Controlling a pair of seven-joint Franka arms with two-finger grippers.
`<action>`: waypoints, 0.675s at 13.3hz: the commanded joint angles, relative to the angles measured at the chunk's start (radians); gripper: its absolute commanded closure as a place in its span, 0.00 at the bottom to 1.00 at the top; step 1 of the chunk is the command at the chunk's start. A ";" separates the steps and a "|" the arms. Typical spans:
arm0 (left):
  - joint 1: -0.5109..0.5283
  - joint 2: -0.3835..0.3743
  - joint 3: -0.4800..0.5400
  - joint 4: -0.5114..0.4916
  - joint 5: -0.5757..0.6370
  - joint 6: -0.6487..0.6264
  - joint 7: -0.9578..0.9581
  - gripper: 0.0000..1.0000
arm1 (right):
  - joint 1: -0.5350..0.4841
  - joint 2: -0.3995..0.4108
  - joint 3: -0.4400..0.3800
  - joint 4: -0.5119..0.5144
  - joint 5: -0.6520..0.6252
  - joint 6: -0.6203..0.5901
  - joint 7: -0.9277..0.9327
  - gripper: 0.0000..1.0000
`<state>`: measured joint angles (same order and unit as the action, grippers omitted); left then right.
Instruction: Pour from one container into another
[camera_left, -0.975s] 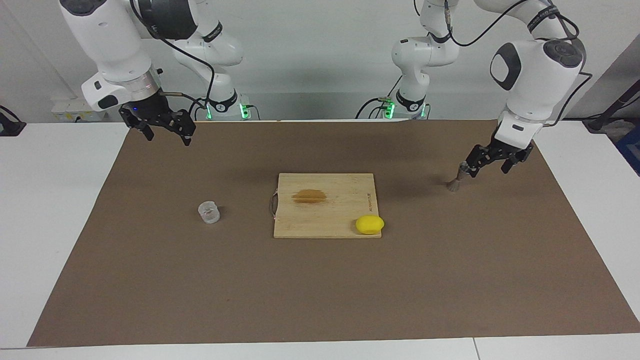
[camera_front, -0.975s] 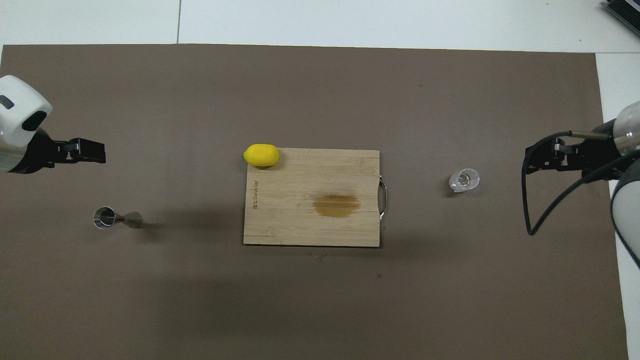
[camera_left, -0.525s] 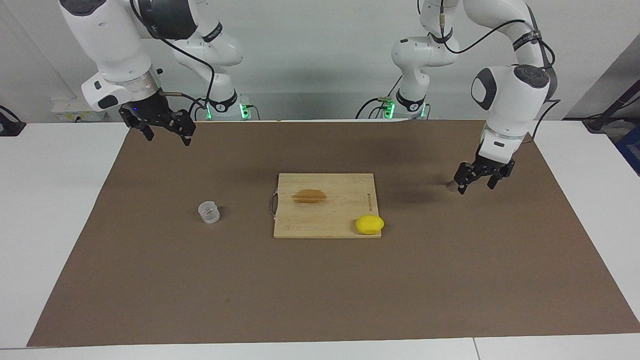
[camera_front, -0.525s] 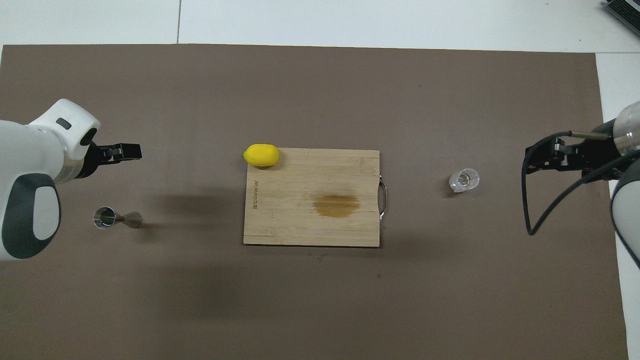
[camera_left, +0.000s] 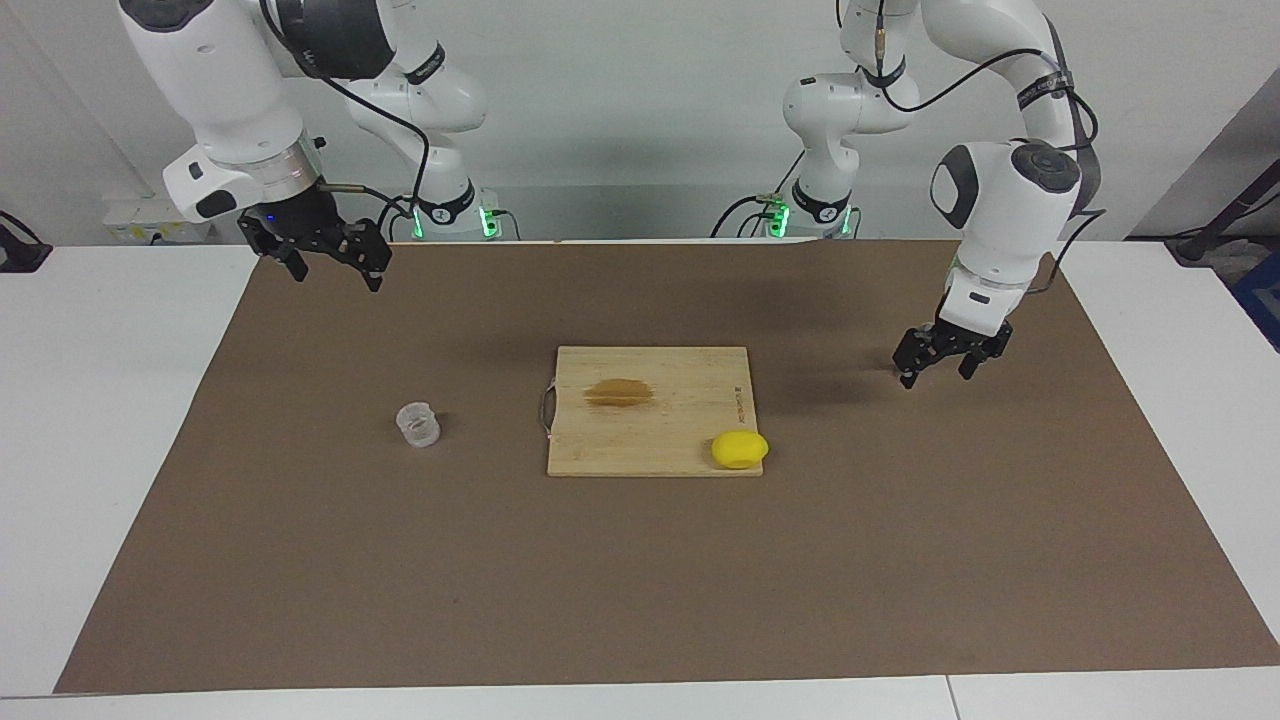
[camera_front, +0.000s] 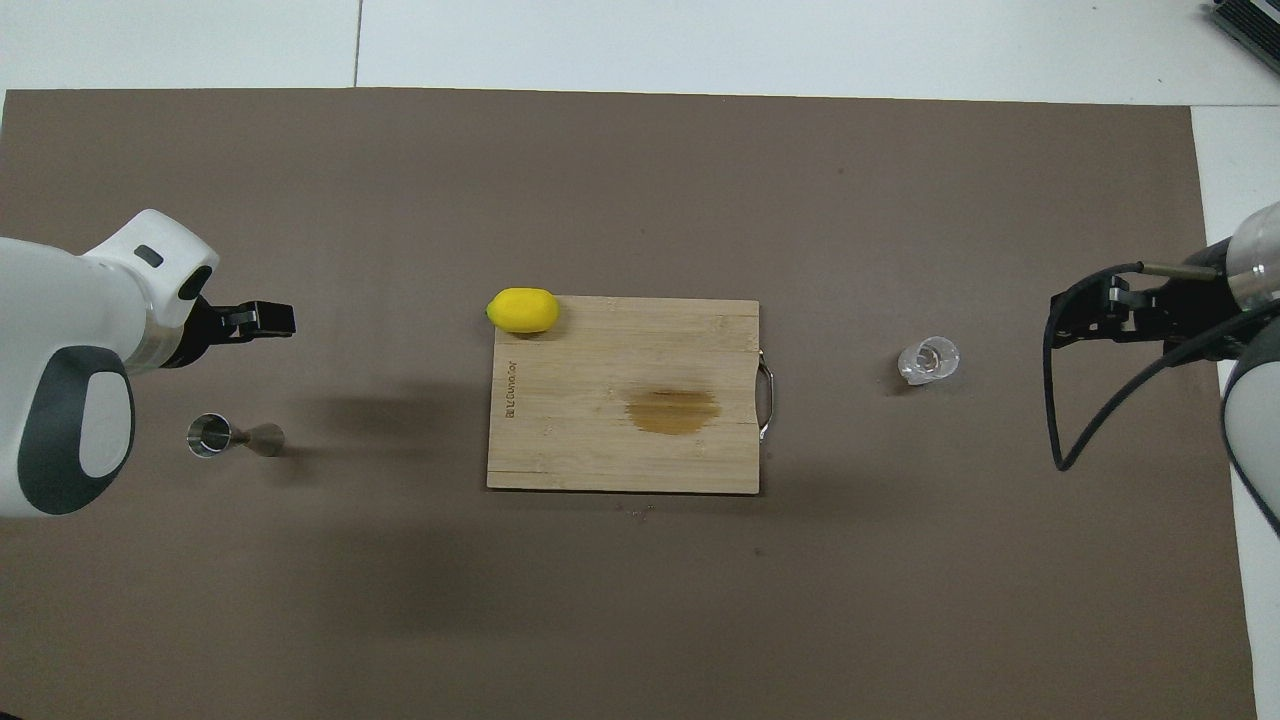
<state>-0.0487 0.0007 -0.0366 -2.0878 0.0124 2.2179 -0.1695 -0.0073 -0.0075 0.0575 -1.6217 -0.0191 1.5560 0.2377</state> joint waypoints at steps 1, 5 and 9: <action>-0.045 0.001 0.006 0.040 0.004 -0.094 -0.009 0.00 | -0.013 -0.009 0.005 -0.001 0.011 -0.011 -0.023 0.00; -0.045 -0.001 0.001 0.055 0.001 -0.191 -0.001 0.00 | -0.014 -0.009 0.005 -0.003 0.011 -0.011 -0.023 0.00; -0.007 0.028 0.009 0.148 -0.089 -0.300 0.028 0.00 | -0.014 -0.009 0.005 -0.004 0.011 -0.002 -0.017 0.00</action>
<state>-0.0829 0.0016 -0.0381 -2.0254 -0.0142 2.0179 -0.1693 -0.0073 -0.0075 0.0575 -1.6217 -0.0191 1.5560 0.2377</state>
